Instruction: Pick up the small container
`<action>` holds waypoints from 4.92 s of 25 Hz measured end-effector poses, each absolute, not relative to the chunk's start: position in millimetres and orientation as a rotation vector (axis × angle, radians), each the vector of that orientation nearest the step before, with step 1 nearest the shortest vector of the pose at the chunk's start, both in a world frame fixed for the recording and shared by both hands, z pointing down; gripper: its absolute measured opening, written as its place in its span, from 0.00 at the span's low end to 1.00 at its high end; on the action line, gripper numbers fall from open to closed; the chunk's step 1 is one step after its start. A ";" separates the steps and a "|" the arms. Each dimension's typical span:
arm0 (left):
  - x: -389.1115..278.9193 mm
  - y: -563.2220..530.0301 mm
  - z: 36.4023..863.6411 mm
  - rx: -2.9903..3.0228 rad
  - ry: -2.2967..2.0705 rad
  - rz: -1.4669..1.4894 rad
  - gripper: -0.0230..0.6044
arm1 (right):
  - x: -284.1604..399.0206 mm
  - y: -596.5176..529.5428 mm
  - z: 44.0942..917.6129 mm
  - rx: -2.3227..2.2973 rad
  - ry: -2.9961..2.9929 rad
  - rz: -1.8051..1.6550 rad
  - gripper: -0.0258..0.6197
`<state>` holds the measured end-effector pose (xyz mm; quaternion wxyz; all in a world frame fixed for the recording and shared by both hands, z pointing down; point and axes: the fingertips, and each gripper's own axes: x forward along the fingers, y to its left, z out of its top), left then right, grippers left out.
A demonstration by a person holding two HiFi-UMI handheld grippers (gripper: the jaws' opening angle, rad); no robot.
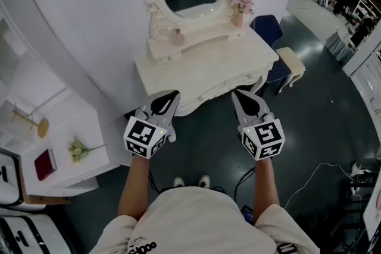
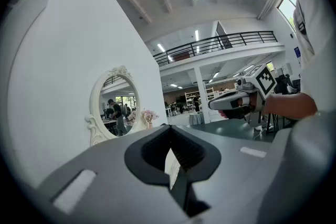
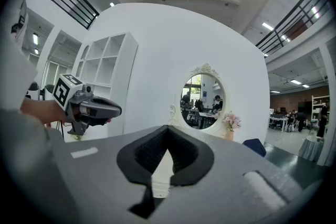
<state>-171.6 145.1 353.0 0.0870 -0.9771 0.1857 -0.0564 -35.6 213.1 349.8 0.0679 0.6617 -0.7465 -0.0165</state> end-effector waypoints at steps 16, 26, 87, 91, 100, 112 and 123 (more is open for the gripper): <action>-116.6 132.5 381.6 -2.925 0.629 -0.229 0.06 | 21.1 196.1 374.5 1.942 -2.319 0.024 0.04; -72.2 66.2 393.2 -2.944 0.624 -0.225 0.07 | 62.6 133.9 384.7 1.926 -2.300 0.037 0.04; 48.1 -400.8 587.4 -2.989 1.325 -0.830 0.29 | 154.8 -355.4 492.8 1.210 -2.501 0.360 0.04; 48.2 -403.0 586.3 -2.984 1.335 -0.776 0.28 | 158.8 -352.6 504.1 1.180 -2.489 0.370 0.04; 45.4 -396.7 585.9 -2.976 1.378 -0.736 0.28 | 171.2 -340.5 497.8 1.216 -2.464 0.331 0.04; 45.3 -370.5 520.3 -2.983 1.267 -0.584 0.28 | 202.9 -318.7 448.3 1.387 -2.415 0.192 0.04; 56.0 -340.3 441.7 -2.944 1.139 -0.426 0.28 | 236.4 -295.2 392.5 1.530 -2.384 0.046 0.04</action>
